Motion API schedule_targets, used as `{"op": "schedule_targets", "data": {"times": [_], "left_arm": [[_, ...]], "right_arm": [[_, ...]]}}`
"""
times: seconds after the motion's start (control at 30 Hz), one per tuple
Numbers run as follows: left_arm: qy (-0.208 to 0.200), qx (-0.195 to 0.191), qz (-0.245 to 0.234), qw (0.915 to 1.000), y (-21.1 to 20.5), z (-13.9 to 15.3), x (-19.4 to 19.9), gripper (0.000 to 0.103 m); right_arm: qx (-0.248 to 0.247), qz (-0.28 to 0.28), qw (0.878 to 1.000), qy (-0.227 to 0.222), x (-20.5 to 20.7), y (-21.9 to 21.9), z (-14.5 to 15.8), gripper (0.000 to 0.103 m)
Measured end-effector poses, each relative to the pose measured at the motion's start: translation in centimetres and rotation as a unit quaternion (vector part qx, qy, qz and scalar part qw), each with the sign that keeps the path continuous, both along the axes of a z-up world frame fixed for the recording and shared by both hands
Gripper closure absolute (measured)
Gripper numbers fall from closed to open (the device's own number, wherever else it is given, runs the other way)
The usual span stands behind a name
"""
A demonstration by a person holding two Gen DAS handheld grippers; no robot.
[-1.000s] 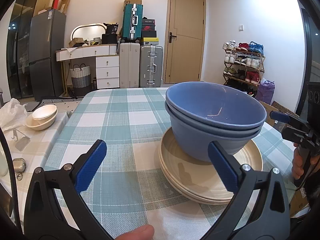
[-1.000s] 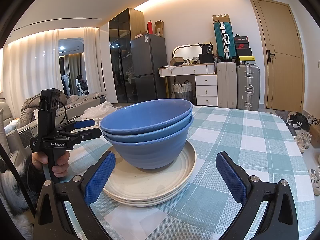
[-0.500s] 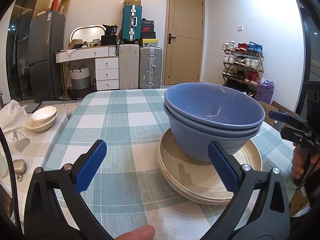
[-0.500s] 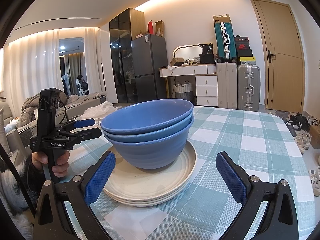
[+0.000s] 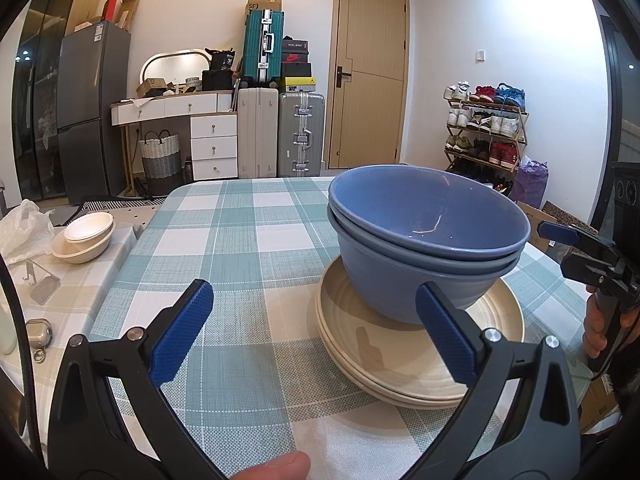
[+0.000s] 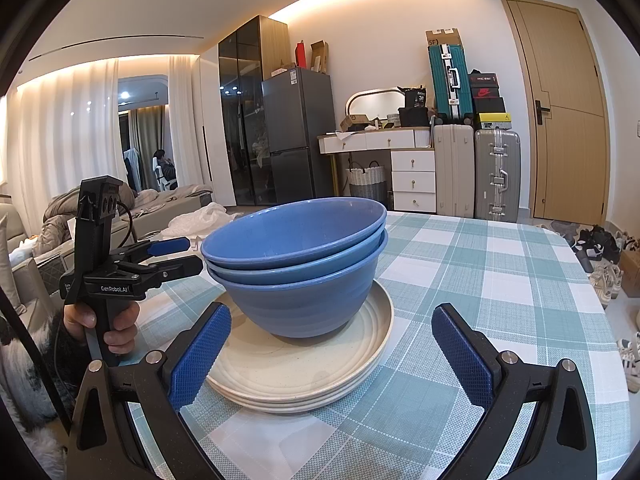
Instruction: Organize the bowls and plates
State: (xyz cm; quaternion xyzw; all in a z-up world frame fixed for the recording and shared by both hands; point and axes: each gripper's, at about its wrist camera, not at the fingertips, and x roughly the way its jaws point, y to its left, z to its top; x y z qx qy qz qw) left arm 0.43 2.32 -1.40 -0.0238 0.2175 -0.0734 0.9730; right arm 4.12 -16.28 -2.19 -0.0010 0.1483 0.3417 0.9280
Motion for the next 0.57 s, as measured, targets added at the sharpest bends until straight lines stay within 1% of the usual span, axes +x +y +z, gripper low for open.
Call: {"op": "schedule_targets", "data": {"times": [0.57], "left_arm": [[-0.005, 0.0, -0.004, 1.0, -0.36, 0.23, -0.36, 0.002]], "right_arm": [[0.0, 0.0, 1.0, 0.0, -0.01, 0.0, 0.0, 0.001]]}}
